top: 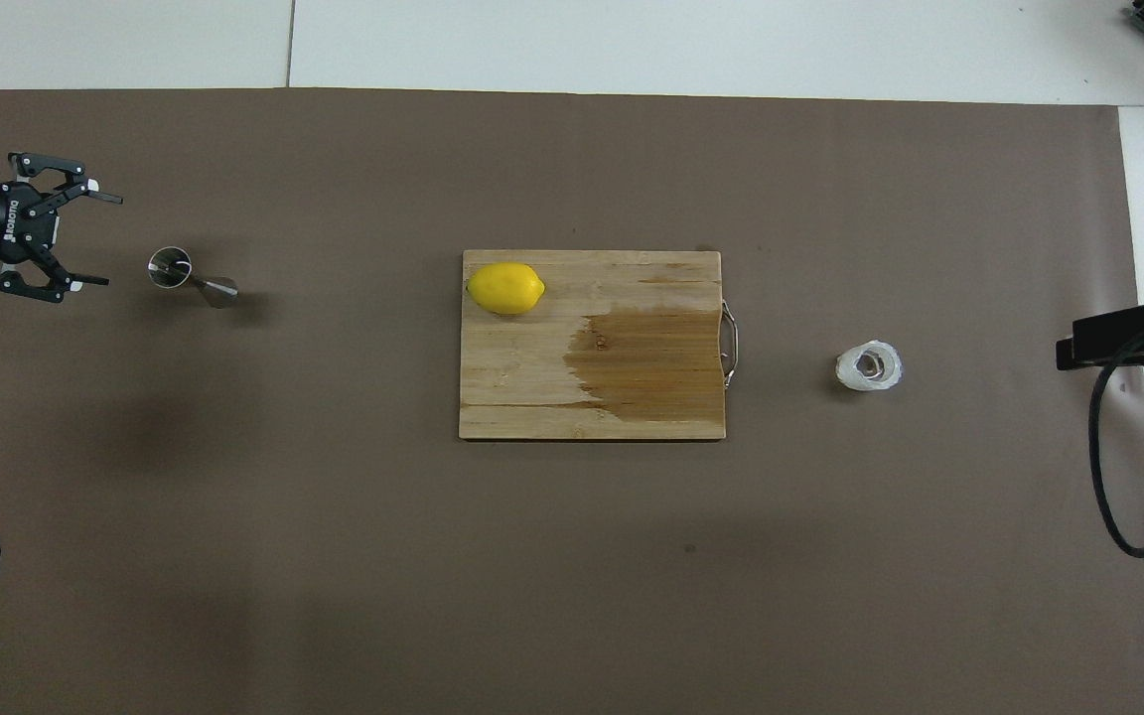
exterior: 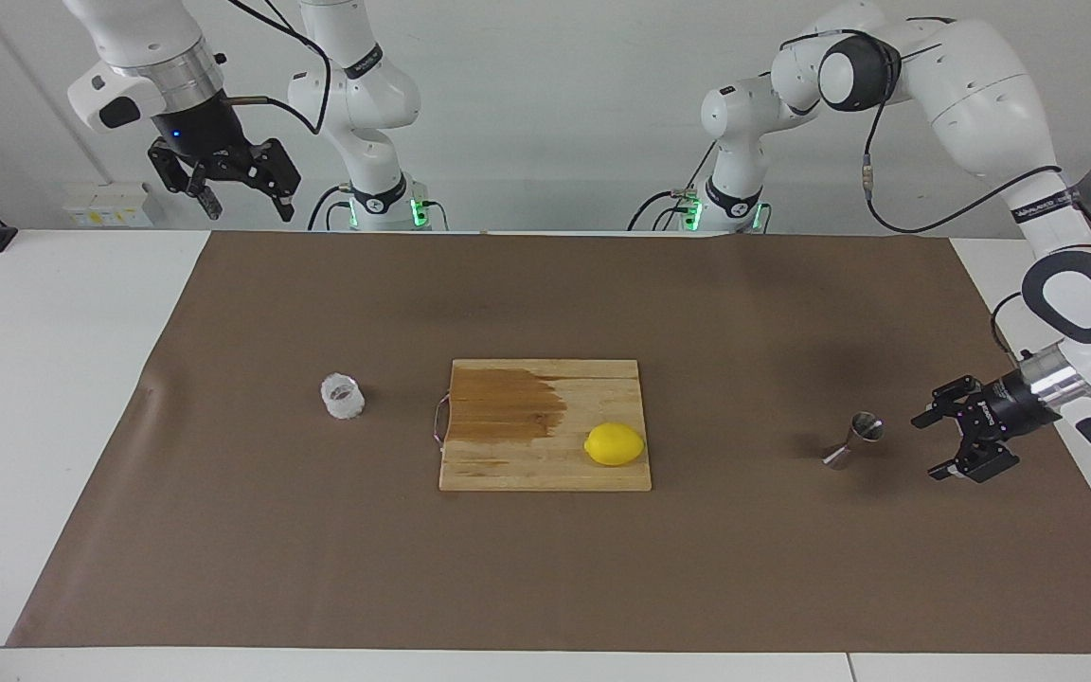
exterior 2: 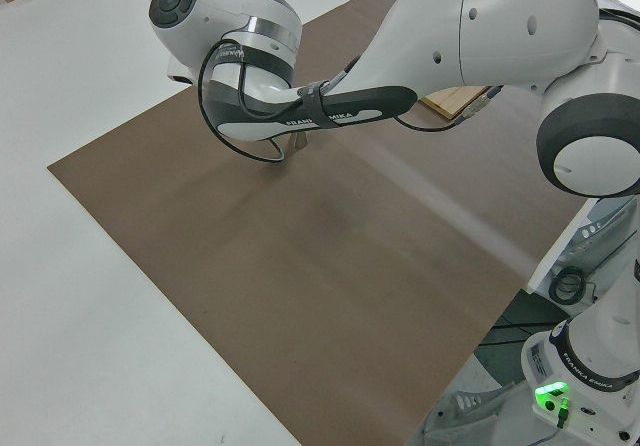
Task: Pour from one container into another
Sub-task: 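Move the left gripper toward the small metal cup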
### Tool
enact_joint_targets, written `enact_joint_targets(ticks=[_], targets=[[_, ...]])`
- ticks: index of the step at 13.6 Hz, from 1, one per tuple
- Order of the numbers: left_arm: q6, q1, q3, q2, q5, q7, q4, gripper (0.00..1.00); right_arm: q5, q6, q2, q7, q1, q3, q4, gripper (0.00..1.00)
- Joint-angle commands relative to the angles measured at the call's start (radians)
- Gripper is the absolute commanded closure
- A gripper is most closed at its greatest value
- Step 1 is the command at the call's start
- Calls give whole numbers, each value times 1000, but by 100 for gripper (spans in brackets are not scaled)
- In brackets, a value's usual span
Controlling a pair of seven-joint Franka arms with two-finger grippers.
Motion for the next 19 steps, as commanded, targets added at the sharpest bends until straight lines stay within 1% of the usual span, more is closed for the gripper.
enact_joint_targets(ticks=[1, 3, 5, 10, 13, 19], targets=[[114, 0, -3, -117, -34, -111, -237, 0, 19, -1, -16, -25, -14, 4, -16, 0], [113, -8, -3, -124, -68, -212, -253, 0, 19, -1, -16, -25, -14, 4, -16, 0], [111, -11, -3, -131, -107, -272, -274, 0, 19, -1, -16, -25, -14, 4, -16, 0], [228, -48, -6, -150, -164, -285, -371, 0, 19, -1, -16, -25, -14, 4, -16, 0], [240, -65, -4, -153, -213, -286, -394, 0, 19, -1, -18, -25, -14, 4, -16, 0], [256, -51, -6, -165, -312, -274, -440, 0, 19, -1, -16, -25, -14, 4, -16, 0]])
